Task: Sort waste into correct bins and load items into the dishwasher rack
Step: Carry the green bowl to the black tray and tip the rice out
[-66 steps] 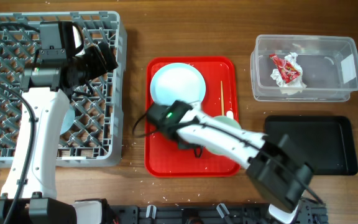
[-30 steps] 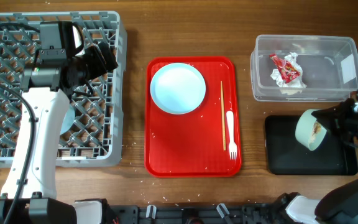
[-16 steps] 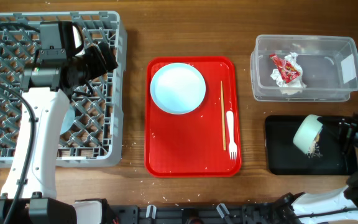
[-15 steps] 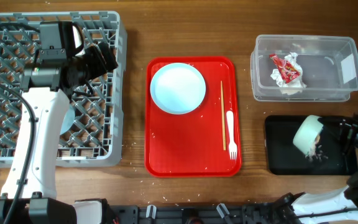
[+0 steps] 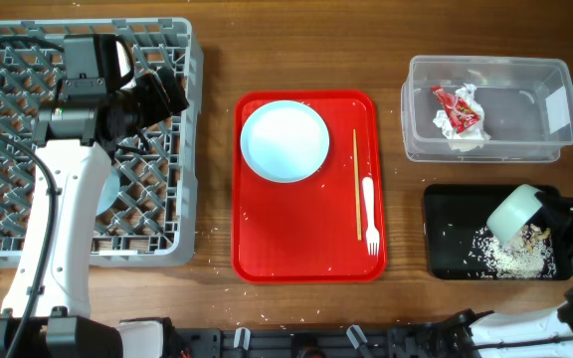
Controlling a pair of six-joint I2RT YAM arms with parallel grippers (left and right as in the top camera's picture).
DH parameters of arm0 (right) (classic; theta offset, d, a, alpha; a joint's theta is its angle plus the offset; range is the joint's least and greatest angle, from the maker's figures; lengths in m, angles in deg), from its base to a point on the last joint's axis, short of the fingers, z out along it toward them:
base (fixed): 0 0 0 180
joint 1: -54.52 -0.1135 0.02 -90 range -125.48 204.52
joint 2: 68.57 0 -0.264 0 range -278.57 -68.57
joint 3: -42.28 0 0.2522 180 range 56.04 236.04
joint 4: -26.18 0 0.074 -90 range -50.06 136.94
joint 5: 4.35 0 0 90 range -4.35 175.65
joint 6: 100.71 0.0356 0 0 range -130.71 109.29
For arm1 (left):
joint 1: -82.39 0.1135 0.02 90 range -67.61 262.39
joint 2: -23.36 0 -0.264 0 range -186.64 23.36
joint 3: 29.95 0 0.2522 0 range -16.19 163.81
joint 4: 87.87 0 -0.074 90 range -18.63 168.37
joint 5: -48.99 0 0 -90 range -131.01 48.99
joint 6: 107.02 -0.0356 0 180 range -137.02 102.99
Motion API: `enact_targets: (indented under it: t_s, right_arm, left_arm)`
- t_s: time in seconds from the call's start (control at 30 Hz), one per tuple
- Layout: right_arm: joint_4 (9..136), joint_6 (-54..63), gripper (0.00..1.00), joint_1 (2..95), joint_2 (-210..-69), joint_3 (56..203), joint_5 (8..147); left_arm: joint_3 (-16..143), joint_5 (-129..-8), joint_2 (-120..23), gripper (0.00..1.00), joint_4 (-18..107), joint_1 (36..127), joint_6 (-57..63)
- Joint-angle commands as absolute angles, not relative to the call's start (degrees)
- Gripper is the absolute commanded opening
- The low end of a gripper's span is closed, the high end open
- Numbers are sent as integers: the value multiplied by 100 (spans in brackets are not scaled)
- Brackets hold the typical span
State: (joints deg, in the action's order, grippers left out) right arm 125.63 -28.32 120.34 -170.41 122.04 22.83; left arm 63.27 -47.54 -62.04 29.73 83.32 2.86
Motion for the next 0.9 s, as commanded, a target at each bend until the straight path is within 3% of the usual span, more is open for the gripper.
enact_targets:
  t_s: [0.0,0.07,0.13,0.23,0.3,0.4,0.47,0.63,0.7,0.8,0.87]
  right_arm:
    - [12356,-2554,4,12038,-17135,12199,2125]
    - [12612,-3063,4,12038,-17135,12199,1907]
    - [12334,-2532,4,12038,-17137,12199,2095]
    - [12797,-3352,4,12034,-17137,12199,1688]
    - [12347,-2550,4,12034,-17137,12199,1909]
    - [12625,-3159,4,12034,-17137,12199,1690]
    - [12332,-2694,4,12034,-17146,12199,1881]
    - [12253,-2794,4,12034,-17194,12199,1848]
    - [12585,-3549,4,12034,-17214,12199,1623]
    - [12351,-3028,4,12034,-17271,12199,1830]
    - [12629,-3883,4,12034,-17273,12197,1542]
  left_arm:
    - [6371,-4799,-6150,100,2986,8340,337]
    - [6371,-4799,-6150,100,2984,8340,337]
    - [6371,-4799,-6150,100,2984,8340,337]
    - [6371,-4799,-6150,100,2984,8340,337]
    - [6371,-4799,-6150,100,2986,8340,337]
    - [6371,-4799,-6150,100,2984,8340,337]
    - [6371,-4799,-6150,100,2986,8340,337]
    - [6371,-4799,-6150,100,2986,8340,339]
    - [6371,-4799,-6150,100,2986,8340,337]
    - [6371,-4799,-6150,100,2986,8340,337]
    - [6371,-4799,-6150,100,2984,8340,337]
